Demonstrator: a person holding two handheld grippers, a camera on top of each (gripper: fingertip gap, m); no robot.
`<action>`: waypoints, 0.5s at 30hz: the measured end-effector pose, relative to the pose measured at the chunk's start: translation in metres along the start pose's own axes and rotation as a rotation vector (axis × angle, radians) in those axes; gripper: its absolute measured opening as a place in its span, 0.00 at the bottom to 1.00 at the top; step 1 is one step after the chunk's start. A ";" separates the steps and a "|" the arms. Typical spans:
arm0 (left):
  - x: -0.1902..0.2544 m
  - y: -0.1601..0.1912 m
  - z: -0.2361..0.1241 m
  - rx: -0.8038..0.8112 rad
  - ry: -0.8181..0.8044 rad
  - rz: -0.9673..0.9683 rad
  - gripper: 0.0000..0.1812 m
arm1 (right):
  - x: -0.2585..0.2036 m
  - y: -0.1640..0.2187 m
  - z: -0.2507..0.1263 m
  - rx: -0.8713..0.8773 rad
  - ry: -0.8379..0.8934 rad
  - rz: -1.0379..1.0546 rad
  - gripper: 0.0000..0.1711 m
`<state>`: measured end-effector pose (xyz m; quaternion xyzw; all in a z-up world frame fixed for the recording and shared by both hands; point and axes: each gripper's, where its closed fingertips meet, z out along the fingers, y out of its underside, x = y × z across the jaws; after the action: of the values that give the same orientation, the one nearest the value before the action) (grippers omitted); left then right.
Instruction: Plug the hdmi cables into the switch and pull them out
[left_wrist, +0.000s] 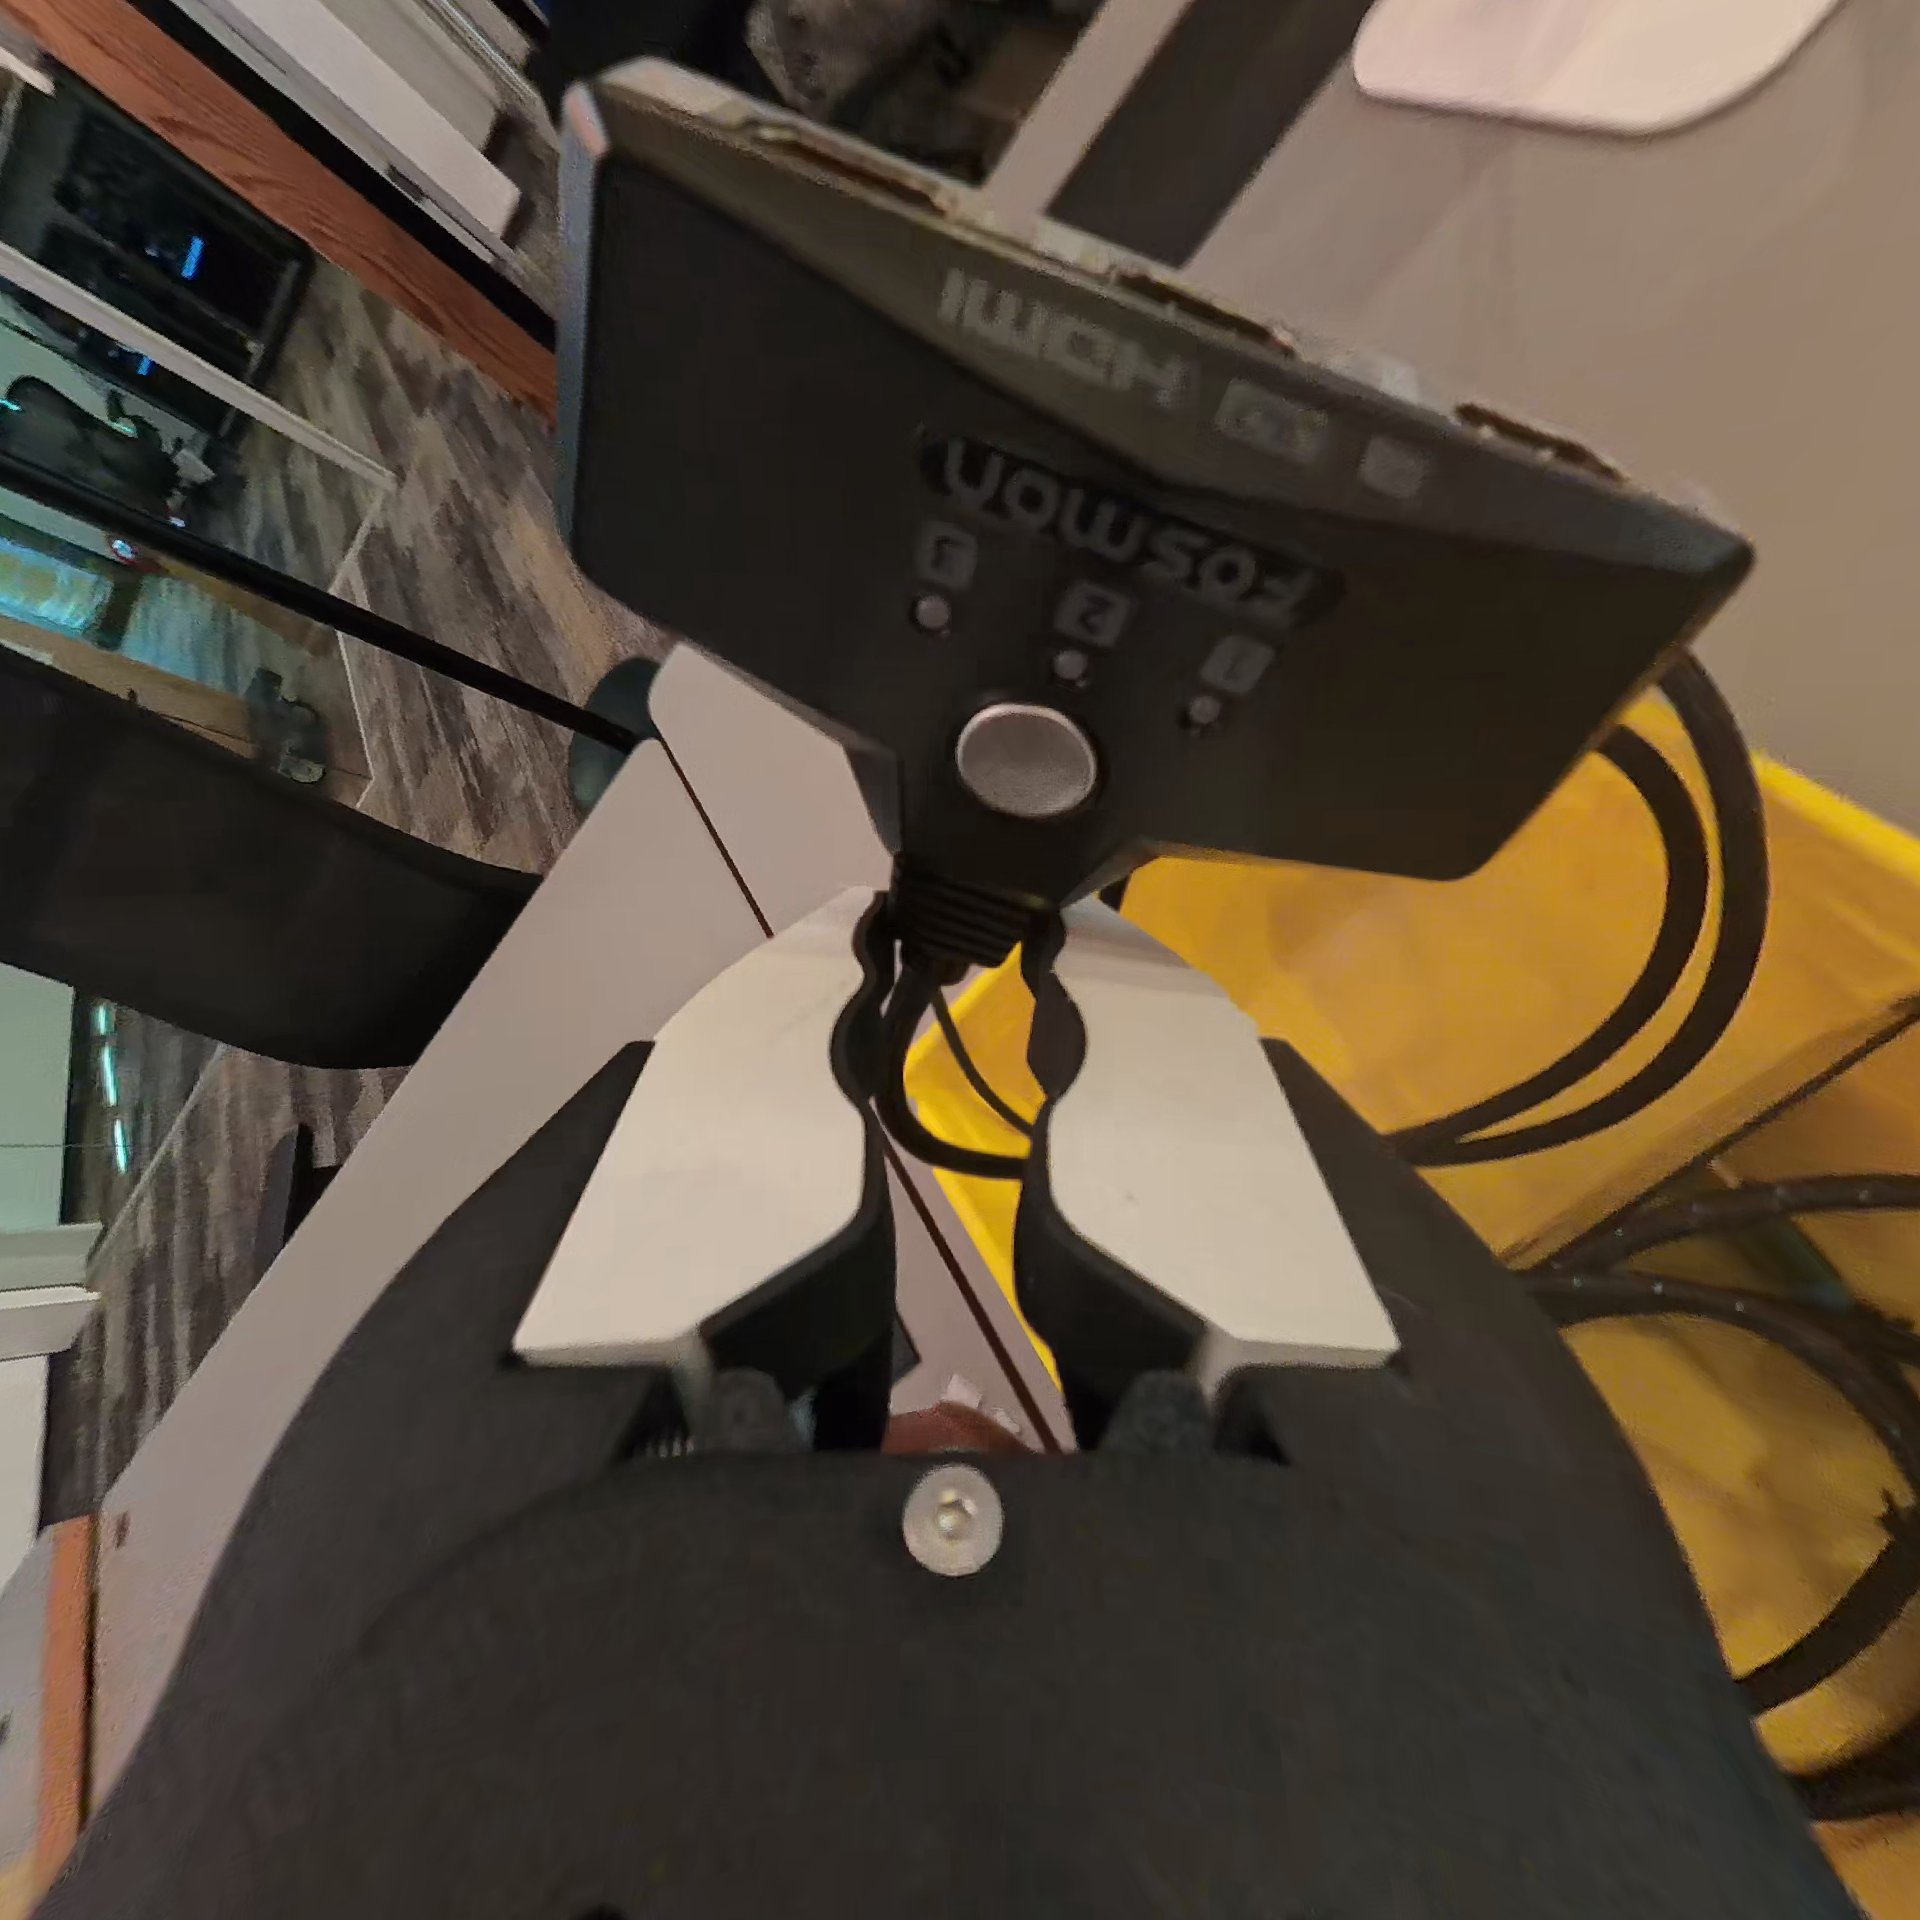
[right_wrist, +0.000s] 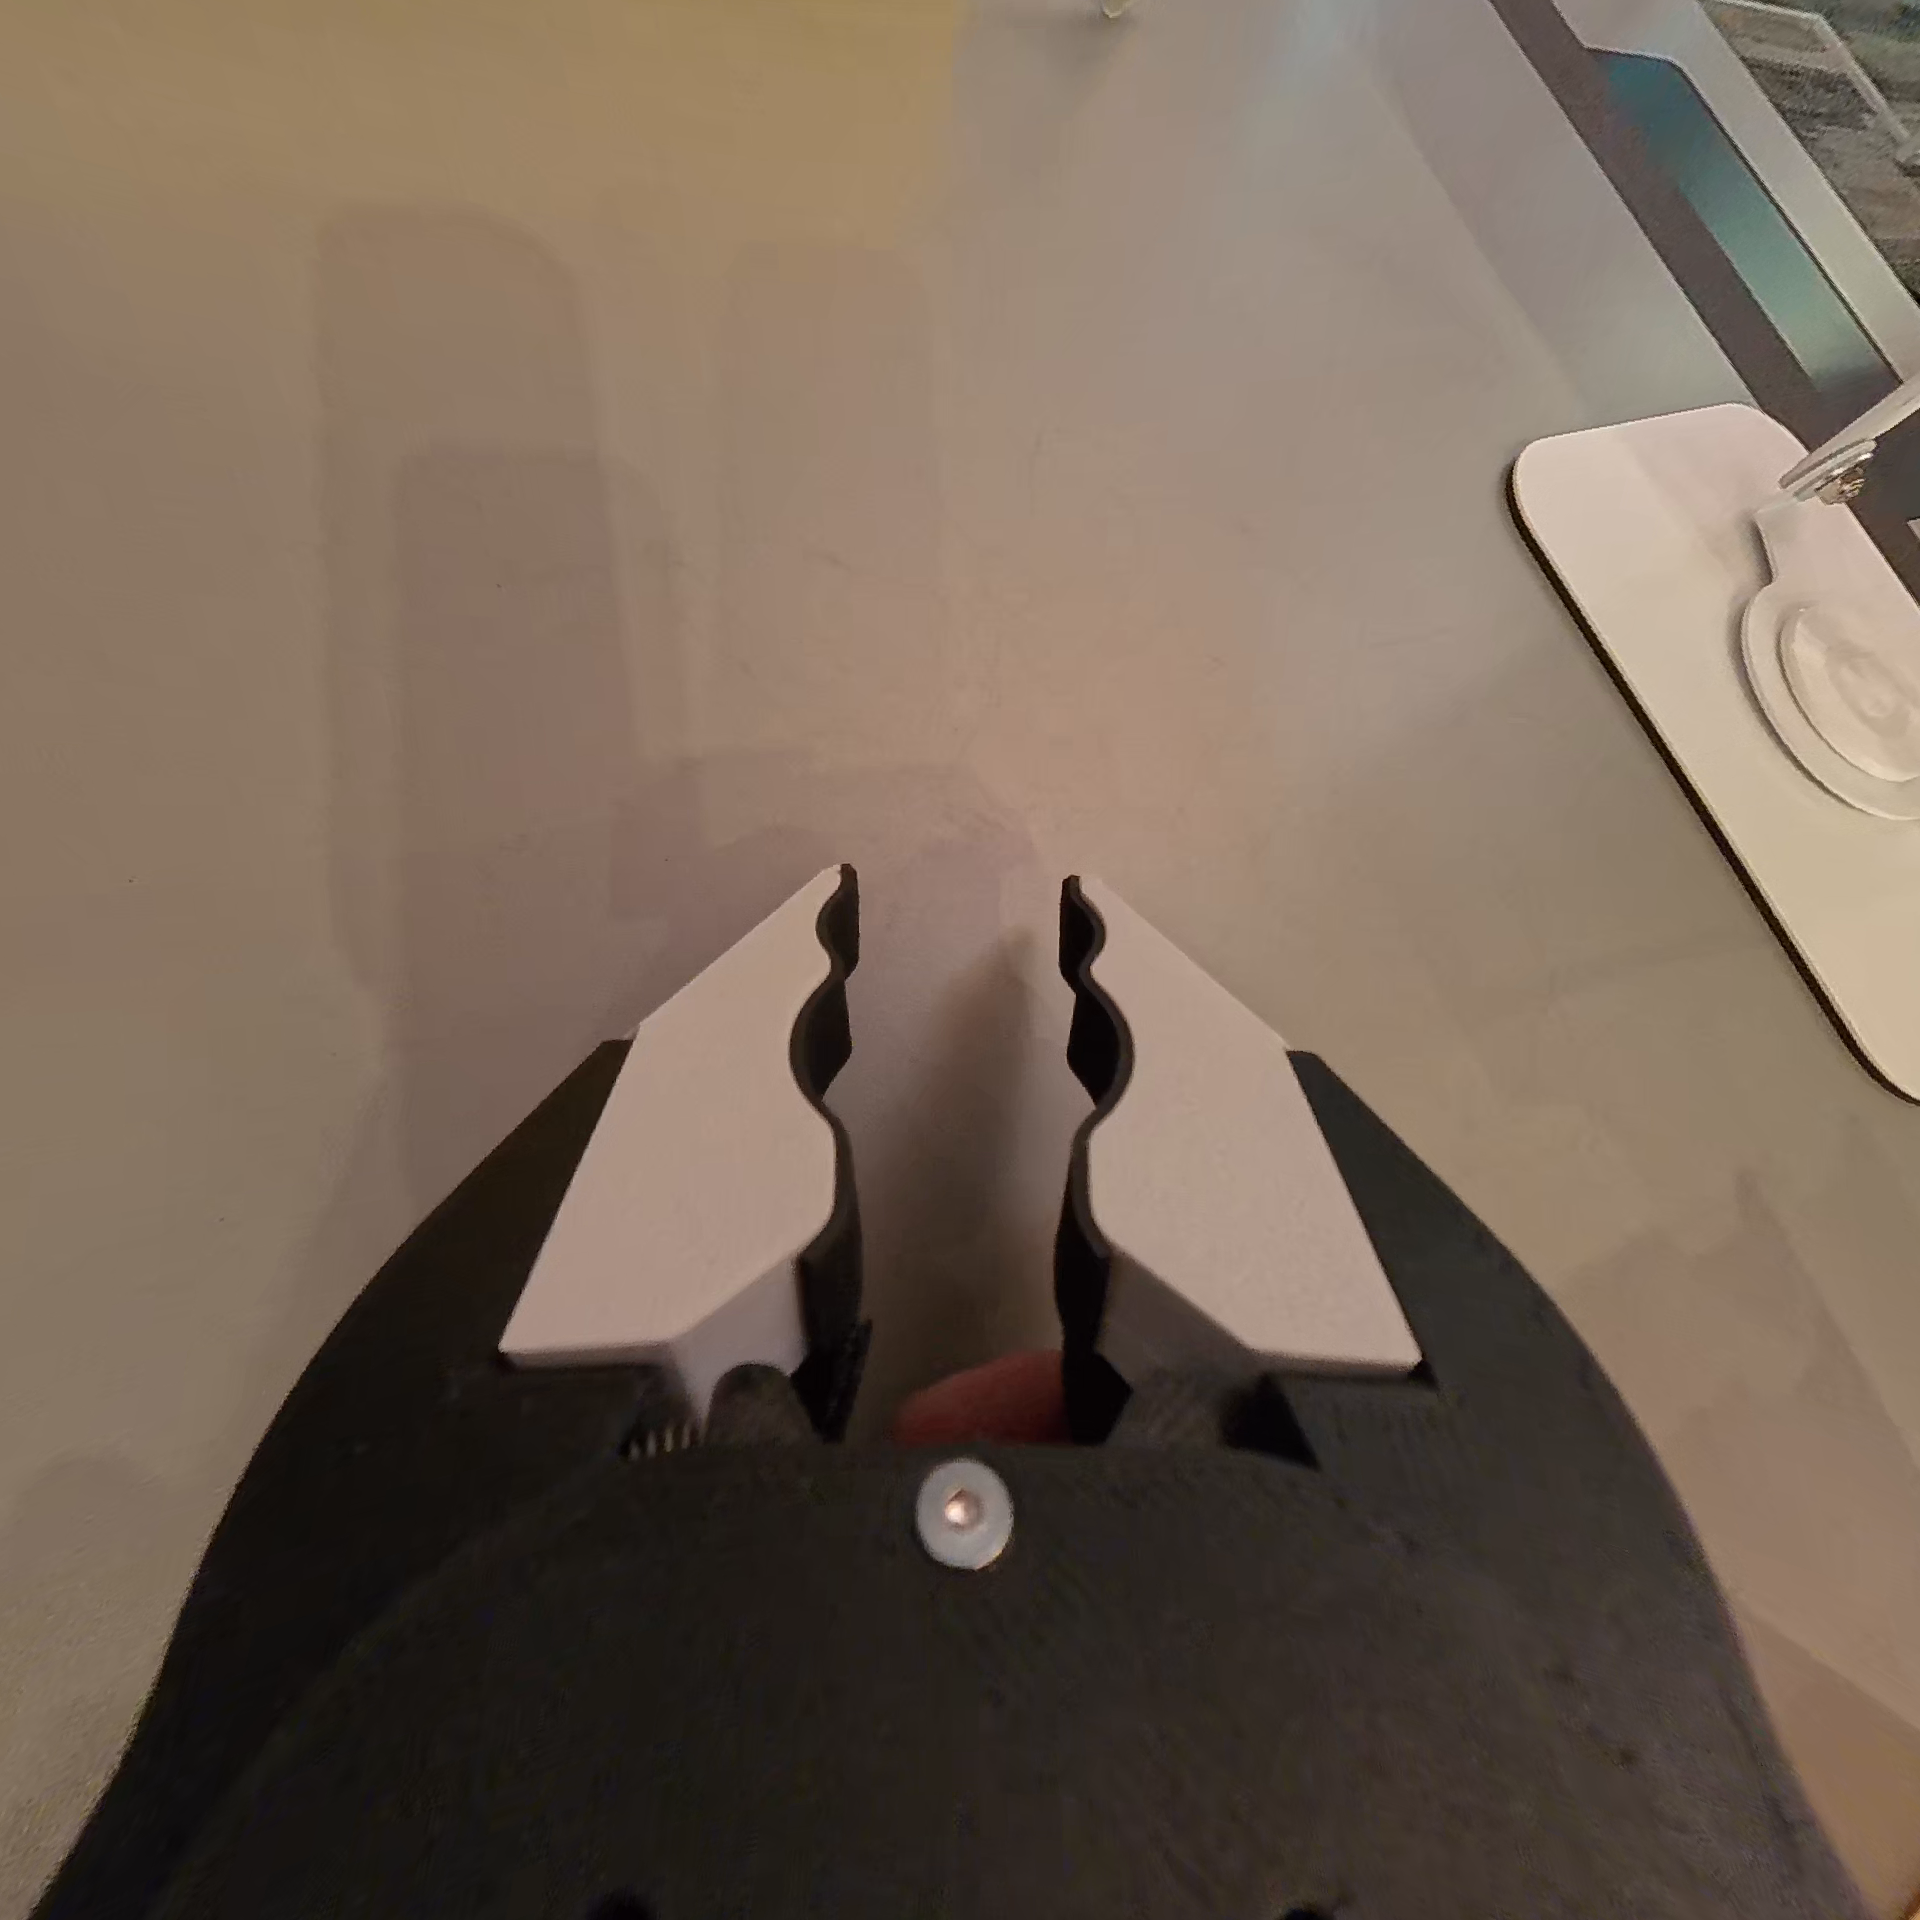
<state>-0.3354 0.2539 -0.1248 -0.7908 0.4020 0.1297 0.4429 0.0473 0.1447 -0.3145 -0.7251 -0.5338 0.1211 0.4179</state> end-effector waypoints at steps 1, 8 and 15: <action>-0.004 -0.005 -0.004 0.021 -0.010 -0.022 0.13 | 0.000 0.000 0.000 0.000 0.000 0.000 0.21; -0.027 -0.052 -0.031 0.151 -0.109 -0.080 0.13 | 0.000 0.000 0.000 0.000 0.003 0.000 0.21; 0.020 -0.147 -0.050 0.263 -0.037 0.067 0.13 | 0.002 -0.001 0.000 0.004 0.018 -0.005 0.24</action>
<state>-0.2199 0.2452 -0.0193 -0.7096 0.4335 0.1052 0.5454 0.0477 0.1462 -0.3133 -0.7238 -0.5318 0.1147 0.4245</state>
